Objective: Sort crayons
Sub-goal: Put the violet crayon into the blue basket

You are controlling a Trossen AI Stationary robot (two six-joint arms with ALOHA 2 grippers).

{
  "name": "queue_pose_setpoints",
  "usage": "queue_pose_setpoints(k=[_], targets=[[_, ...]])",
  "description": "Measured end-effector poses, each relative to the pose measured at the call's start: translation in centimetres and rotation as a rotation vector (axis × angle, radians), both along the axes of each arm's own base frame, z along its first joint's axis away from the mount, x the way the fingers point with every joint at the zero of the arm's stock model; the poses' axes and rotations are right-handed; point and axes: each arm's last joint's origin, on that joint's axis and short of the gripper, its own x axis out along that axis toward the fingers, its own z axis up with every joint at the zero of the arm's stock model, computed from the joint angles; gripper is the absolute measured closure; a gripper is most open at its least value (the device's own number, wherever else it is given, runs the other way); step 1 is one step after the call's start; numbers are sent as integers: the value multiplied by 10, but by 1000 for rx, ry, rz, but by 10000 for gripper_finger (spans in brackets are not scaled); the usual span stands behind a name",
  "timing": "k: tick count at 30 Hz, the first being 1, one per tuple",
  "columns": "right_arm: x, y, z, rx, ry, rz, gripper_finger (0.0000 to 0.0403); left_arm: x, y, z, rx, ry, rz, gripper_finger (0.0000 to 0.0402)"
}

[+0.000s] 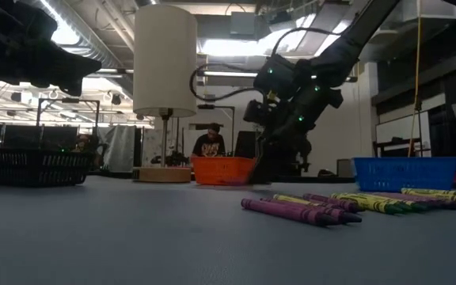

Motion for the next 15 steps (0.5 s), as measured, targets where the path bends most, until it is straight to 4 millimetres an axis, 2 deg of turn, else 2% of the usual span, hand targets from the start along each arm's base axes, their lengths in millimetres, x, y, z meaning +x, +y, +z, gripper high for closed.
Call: queue_pose_setpoints(k=[8, 15], targets=[[-12, 3, 39, -5, -44, 3, 383, 0, 0, 0, 0, 0, 0, 401], [-46, 12, 85, 3, -6, -3, 383, 0, 0, 0, 0, 0, 0, 401]])
